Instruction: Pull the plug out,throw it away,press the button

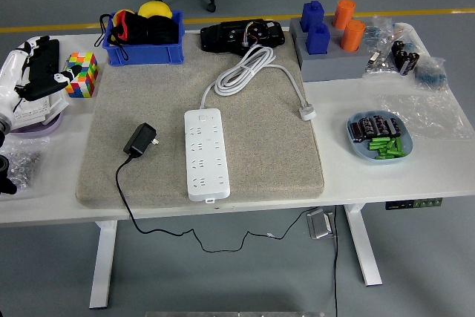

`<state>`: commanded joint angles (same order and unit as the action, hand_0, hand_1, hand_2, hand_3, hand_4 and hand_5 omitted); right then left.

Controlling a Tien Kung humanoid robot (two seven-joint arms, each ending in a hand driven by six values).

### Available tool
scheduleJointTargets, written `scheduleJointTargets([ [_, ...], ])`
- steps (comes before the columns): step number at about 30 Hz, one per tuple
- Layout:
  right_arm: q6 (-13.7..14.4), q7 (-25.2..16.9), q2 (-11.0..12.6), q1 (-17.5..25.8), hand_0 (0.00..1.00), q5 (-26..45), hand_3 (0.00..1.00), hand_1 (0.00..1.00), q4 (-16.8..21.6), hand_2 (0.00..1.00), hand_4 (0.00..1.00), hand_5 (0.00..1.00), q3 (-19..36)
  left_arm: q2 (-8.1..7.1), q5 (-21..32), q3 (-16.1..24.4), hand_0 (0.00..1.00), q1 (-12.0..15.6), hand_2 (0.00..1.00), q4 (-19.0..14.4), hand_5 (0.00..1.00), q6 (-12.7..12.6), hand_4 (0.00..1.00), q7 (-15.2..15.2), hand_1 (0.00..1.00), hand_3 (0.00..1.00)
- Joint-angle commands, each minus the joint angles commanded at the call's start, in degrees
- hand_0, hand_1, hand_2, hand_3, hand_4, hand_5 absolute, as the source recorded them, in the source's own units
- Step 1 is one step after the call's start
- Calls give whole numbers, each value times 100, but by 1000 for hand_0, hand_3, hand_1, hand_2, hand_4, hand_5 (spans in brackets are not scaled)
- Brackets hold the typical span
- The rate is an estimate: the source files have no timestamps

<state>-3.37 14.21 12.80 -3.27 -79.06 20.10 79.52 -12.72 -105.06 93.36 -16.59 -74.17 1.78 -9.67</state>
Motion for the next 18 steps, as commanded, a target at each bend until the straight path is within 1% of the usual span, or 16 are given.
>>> scheduleJointTargets([
  [18,3,-1,-20,-1,749,-8,724,701,6,711,779,633,60,28,-11,-19,916,-35,897,-38,432,9,866,-17,924,927],
])
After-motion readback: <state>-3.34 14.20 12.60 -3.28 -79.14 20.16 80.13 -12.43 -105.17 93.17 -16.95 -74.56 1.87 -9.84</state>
